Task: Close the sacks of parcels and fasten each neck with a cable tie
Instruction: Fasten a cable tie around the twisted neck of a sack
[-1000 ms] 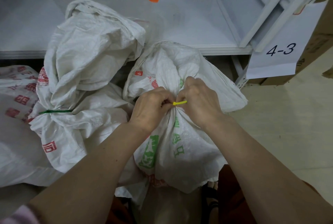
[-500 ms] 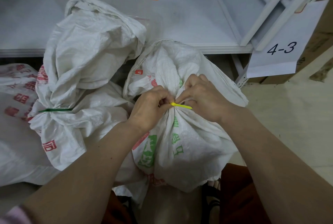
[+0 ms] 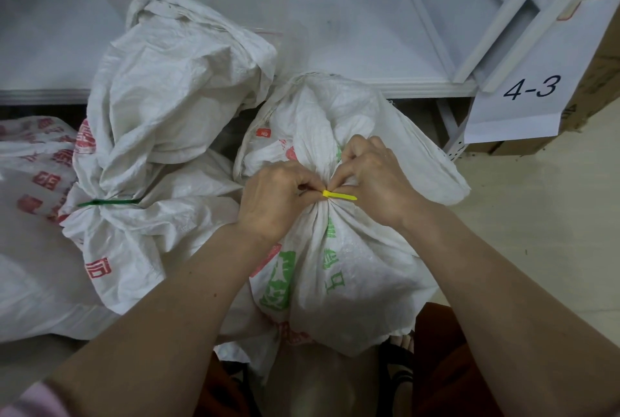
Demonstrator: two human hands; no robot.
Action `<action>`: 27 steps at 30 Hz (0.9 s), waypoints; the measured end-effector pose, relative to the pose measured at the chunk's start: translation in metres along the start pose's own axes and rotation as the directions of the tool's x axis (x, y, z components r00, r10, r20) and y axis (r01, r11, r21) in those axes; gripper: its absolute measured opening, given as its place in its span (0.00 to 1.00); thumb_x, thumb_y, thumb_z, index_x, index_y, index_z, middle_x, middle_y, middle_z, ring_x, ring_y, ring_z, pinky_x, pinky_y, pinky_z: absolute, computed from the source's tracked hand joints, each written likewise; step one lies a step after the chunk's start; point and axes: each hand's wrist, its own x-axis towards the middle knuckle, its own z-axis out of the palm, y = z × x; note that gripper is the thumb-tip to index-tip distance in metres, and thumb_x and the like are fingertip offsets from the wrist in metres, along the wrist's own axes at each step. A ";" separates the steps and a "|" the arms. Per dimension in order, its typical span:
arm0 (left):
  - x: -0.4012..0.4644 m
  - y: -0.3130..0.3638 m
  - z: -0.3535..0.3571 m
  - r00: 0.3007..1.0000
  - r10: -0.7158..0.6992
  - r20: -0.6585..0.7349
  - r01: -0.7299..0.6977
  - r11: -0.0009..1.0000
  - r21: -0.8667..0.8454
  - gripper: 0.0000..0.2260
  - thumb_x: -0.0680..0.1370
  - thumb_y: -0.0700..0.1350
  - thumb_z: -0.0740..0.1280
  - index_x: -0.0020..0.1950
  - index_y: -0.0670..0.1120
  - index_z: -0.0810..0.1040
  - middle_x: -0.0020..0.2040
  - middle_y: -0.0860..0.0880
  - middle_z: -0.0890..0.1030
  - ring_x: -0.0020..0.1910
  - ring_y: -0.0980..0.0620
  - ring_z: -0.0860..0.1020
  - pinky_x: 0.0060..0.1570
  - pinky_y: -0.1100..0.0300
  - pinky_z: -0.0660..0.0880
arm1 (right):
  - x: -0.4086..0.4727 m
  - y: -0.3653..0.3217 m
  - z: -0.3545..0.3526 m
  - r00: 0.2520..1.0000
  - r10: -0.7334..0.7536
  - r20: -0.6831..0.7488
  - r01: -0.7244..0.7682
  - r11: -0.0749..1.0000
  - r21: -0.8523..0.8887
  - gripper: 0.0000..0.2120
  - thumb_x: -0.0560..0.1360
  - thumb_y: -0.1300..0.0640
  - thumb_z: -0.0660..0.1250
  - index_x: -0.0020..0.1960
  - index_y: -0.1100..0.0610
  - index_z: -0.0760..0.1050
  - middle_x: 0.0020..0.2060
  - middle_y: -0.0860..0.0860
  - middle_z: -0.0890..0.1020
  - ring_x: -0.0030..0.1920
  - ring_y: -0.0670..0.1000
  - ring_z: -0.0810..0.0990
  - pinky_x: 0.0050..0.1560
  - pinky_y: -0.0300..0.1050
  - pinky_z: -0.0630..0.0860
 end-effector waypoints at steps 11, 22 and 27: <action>-0.001 -0.004 0.001 1.000 -0.003 0.026 0.002 1.000 0.025 0.04 0.68 0.50 0.76 0.41 0.53 0.85 0.39 0.57 0.82 0.39 0.53 0.78 0.42 0.54 0.75 | -0.001 -0.007 0.000 0.996 0.027 0.082 -0.017 0.993 -0.119 0.02 0.73 0.54 0.71 0.45 0.50 0.82 0.47 0.44 0.65 0.52 0.46 0.62 0.54 0.42 0.59; -0.001 -0.001 0.001 0.998 -0.036 0.048 0.036 0.999 0.005 0.04 0.68 0.49 0.76 0.41 0.52 0.85 0.39 0.56 0.82 0.38 0.54 0.78 0.42 0.53 0.76 | 0.000 -0.011 0.002 0.996 0.036 0.078 -0.022 0.986 -0.168 0.04 0.74 0.56 0.70 0.43 0.50 0.84 0.45 0.44 0.69 0.52 0.48 0.66 0.49 0.41 0.57; -0.001 -0.002 -0.001 0.997 -0.028 0.065 0.021 0.995 0.101 0.03 0.70 0.50 0.74 0.41 0.52 0.85 0.40 0.56 0.81 0.43 0.55 0.75 0.40 0.58 0.72 | -0.001 -0.010 0.003 0.997 0.034 0.064 -0.026 0.991 -0.135 0.04 0.73 0.56 0.70 0.40 0.51 0.83 0.43 0.42 0.68 0.48 0.45 0.62 0.47 0.41 0.54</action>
